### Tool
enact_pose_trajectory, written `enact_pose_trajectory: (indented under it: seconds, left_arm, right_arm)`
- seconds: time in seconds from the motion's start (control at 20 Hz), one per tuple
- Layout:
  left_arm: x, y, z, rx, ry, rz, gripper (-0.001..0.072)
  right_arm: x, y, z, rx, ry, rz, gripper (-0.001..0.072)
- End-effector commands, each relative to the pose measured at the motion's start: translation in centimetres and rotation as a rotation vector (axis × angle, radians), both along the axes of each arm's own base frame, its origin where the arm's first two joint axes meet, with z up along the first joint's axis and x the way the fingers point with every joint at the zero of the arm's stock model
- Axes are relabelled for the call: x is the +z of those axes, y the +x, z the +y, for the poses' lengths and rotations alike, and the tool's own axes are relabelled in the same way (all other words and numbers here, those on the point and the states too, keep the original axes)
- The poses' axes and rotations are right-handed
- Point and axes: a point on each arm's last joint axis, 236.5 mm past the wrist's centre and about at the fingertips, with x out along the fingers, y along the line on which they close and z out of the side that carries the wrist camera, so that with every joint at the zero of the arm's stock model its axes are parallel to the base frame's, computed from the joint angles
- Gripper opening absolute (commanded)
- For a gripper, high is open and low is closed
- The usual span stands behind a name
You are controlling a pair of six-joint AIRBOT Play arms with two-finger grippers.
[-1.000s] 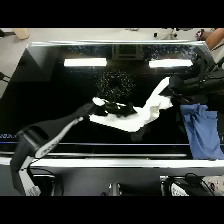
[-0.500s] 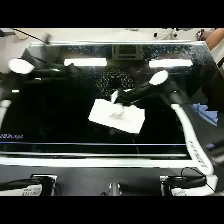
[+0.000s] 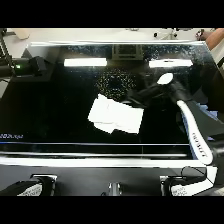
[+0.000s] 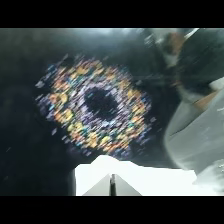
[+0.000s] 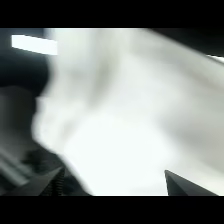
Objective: Fold the shirts.
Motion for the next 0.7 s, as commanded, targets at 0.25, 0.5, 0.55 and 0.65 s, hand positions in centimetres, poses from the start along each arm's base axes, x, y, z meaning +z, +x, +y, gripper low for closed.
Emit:
enact_pose_trajectory:
  seconds: [0.25,0.5,0.55,0.65]
  left_arm:
    - [-3.7,-1.6,-1.4,-0.047,0.037,0.086,0.0026]
    - [-3.7,-1.7,-1.8,-0.056,0.039,0.083,0.0026]
    - [-3.6,-1.7,-1.8,-0.055,0.039,0.082,0.0027]
    - [-3.7,-1.7,-1.8,-0.055,0.042,0.082,0.0026]
  right_arm:
    - [-8.6,-4.8,-3.1,-0.217,0.050,0.219,0.0668]
    - [-4.9,-0.1,0.1,-0.271,0.260,0.100,0.0027]
    - [-1.6,1.8,-0.9,-0.253,0.318,0.022,0.0027]
    - [4.3,5.4,-6.5,-0.294,0.308,-0.116,0.0025]
